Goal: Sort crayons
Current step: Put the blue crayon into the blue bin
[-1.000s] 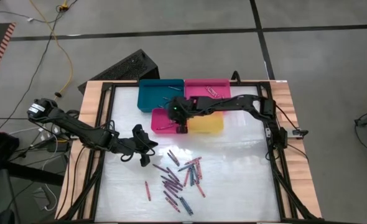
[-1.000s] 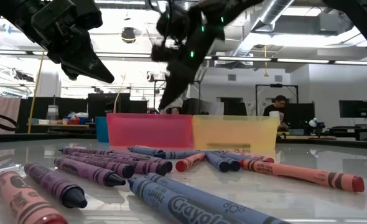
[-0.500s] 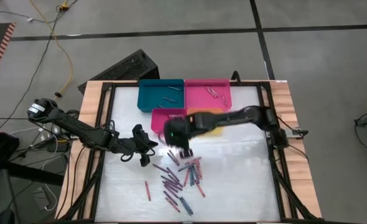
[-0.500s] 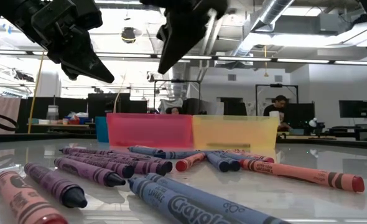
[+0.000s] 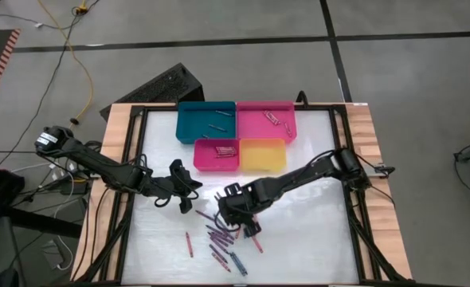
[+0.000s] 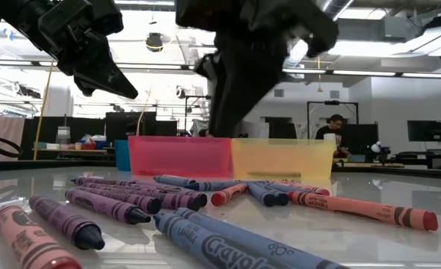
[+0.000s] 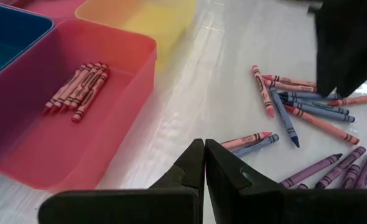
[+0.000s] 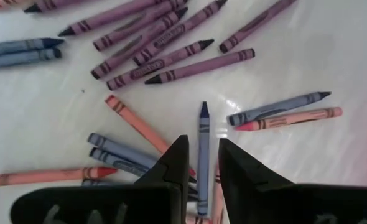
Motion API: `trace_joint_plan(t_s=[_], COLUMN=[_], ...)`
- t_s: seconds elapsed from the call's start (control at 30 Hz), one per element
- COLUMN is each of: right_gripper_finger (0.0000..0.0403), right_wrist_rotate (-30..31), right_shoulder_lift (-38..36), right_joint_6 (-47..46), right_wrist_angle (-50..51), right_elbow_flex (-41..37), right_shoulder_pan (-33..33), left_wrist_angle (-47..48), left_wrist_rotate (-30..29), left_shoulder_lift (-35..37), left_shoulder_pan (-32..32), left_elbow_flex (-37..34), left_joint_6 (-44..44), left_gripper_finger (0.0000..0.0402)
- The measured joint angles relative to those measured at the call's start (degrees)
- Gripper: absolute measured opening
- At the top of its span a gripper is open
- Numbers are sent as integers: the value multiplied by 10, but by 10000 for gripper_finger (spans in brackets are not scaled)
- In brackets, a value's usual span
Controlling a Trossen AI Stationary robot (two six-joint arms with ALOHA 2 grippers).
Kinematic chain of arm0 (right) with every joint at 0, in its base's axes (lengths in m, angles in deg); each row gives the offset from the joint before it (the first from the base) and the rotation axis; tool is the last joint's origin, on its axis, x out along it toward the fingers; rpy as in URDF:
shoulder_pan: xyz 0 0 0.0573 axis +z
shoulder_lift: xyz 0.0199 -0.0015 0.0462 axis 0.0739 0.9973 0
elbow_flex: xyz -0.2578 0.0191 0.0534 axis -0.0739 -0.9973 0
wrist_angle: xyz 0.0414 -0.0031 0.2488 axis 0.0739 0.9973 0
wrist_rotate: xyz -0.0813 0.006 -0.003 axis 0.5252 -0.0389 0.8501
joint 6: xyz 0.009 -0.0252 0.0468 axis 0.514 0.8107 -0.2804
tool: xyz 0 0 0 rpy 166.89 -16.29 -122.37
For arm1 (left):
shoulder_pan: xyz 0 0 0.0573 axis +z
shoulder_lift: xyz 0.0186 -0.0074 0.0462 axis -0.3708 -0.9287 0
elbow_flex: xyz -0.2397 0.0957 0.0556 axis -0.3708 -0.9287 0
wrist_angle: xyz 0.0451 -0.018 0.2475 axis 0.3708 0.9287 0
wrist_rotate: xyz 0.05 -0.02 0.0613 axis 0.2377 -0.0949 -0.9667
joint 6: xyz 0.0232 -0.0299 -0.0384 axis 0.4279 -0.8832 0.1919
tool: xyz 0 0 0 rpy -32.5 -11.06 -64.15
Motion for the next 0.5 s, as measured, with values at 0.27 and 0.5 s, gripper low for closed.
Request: trace_joint_plan(t_s=[0.27, 0.5], right_gripper_finger=[82, 82], right_wrist_rotate=[4, 3], right_shoulder_lift=[1, 6], right_joint_6=[0, 0], right_wrist_angle=[-83, -83], right_elbow_flex=[-72, -75], right_shoulder_pan=[-4, -11], left_wrist_angle=[-3, -3], left_wrist_rotate=[0, 0], left_shoulder_lift=[0, 0], left_shoulder_pan=[0, 0], left_elbow_flex=[0, 0], left_joint_6=[-1, -1], left_gripper_finger=[0, 0])
